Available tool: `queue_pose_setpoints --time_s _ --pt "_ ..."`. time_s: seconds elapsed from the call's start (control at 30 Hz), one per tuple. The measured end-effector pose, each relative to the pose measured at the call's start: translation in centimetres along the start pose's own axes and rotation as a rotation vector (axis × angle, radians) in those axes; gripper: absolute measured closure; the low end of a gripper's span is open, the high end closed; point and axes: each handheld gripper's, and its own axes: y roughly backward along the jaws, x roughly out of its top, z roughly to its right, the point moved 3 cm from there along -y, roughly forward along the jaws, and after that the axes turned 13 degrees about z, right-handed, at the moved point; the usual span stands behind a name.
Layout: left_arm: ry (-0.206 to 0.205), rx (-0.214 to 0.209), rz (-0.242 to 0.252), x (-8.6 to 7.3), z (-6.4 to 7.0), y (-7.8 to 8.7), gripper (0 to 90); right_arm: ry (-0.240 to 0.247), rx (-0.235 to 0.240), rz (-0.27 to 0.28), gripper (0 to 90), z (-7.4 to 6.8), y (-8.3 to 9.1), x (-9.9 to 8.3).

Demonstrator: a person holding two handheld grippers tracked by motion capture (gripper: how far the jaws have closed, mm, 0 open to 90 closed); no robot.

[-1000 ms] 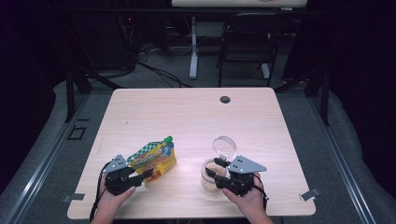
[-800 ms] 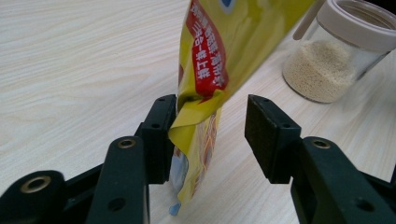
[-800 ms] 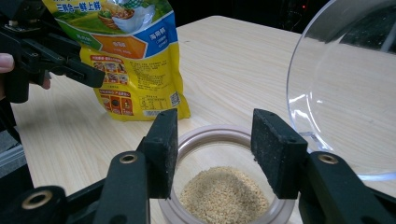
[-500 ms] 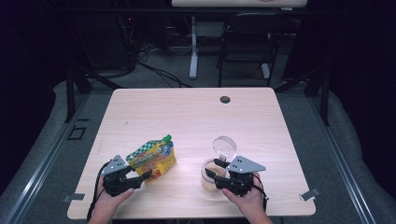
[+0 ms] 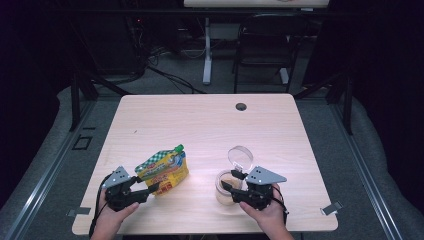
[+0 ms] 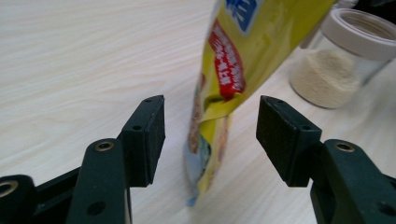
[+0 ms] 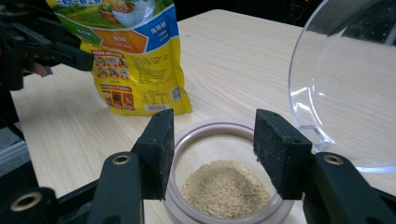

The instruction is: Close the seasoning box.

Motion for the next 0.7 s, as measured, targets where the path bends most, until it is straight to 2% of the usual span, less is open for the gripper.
queue_pose_setpoints --time_s 0.03,0.27,0.47,0.53,0.57,0.7 --pt "-0.015 0.009 -0.001 0.0 0.1 0.1 42.7 0.000 -0.004 0.000 47.9 0.0 0.0 0.0" --pt "0.015 0.002 0.003 0.0 0.3 0.5 42.6 -0.013 -0.009 0.006 47.6 0.4 0.7 0.6" --pt "0.017 -0.019 -0.010 -0.1 0.4 0.5 42.7 -0.038 0.000 0.028 46.5 0.7 1.2 1.5" --pt "0.066 -0.042 0.006 0.0 0.4 0.7 43.9 -0.055 0.007 0.029 46.5 0.9 1.3 1.6" --pt "0.077 -0.046 0.015 0.1 0.4 0.8 44.3 -0.057 0.009 0.027 46.5 1.0 1.3 1.6" --pt "0.066 -0.025 0.015 0.1 0.4 1.3 44.8 -0.077 0.009 0.019 46.5 1.3 1.3 1.6"
